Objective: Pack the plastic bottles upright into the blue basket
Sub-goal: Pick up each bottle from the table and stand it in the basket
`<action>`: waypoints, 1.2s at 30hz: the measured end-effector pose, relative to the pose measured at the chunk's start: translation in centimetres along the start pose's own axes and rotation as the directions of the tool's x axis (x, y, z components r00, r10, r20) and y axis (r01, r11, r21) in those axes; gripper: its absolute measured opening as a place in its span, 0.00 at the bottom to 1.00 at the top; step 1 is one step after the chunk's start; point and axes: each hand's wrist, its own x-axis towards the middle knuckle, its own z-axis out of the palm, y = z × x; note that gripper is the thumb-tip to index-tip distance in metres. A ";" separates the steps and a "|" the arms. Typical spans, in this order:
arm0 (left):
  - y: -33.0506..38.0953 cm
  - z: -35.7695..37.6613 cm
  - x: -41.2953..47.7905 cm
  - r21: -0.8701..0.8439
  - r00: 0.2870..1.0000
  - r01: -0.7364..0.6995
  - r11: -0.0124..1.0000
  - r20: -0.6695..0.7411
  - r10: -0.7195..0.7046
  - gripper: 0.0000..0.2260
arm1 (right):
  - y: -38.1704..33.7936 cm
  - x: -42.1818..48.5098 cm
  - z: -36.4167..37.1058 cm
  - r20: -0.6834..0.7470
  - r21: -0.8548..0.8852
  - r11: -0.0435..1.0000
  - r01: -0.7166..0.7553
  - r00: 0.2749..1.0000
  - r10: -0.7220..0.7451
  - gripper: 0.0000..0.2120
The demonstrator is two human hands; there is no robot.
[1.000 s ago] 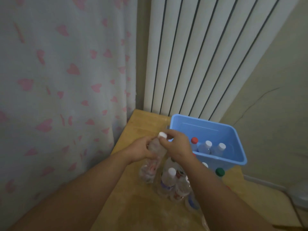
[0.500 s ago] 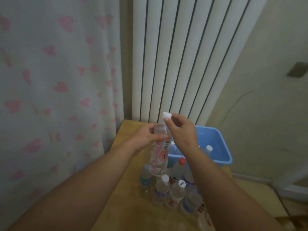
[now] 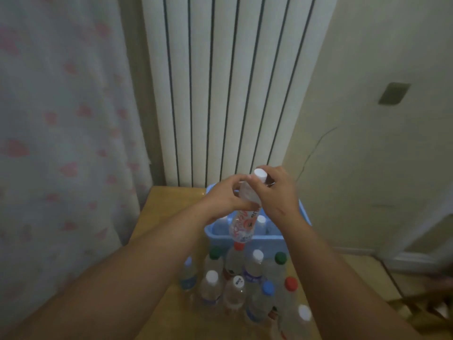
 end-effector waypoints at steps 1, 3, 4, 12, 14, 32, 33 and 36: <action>0.3 0.7 1.0 -0.001 1.000 -0.007 1.000 0.014 0.007 0.28 | 0.8 0.6 -0.7 -0.002 -0.001 1.000 -0.005 1.000 0.005 0.09; 0.8 2.3 3.1 -0.009 1.000 -0.016 1.000 0.026 0.017 0.27 | 2.3 2.0 -2.2 -0.008 -0.021 1.000 -0.006 1.000 0.005 0.10; 0.9 3.1 4.2 -0.015 0.999 -0.019 1.000 0.026 0.020 0.27 | 3.1 2.7 -2.9 -0.011 -0.034 0.999 -0.004 1.000 0.004 0.11; 1.6 9.1 11.8 -0.048 0.999 -0.031 0.998 0.038 0.033 0.25 | 9.7 8.2 -6.8 -0.035 -0.077 0.996 -0.049 0.998 0.046 0.14; 1.0 10.3 13.4 -0.028 0.999 -0.025 0.999 0.026 0.025 0.25 | 11.6 8.9 -7.1 -0.028 -0.082 0.995 -0.060 0.998 0.057 0.13; -9.0 15.9 20.5 0.491 0.975 0.119 0.863 0.107 -0.196 0.23 | 24.2 9.2 -5.6 0.273 -0.273 0.936 -0.222 0.915 0.297 0.13; -9.4 16.1 20.5 0.516 0.969 0.131 0.846 0.115 -0.220 0.24 | 24.5 9.0 -5.6 0.297 -0.299 0.933 -0.202 0.909 0.292 0.13; -10.2 16.5 20.6 0.685 0.948 0.145 0.714 0.111 -0.298 0.26 | 25.5 8.6 -5.4 0.360 -0.355 0.919 -0.172 0.882 0.305 0.13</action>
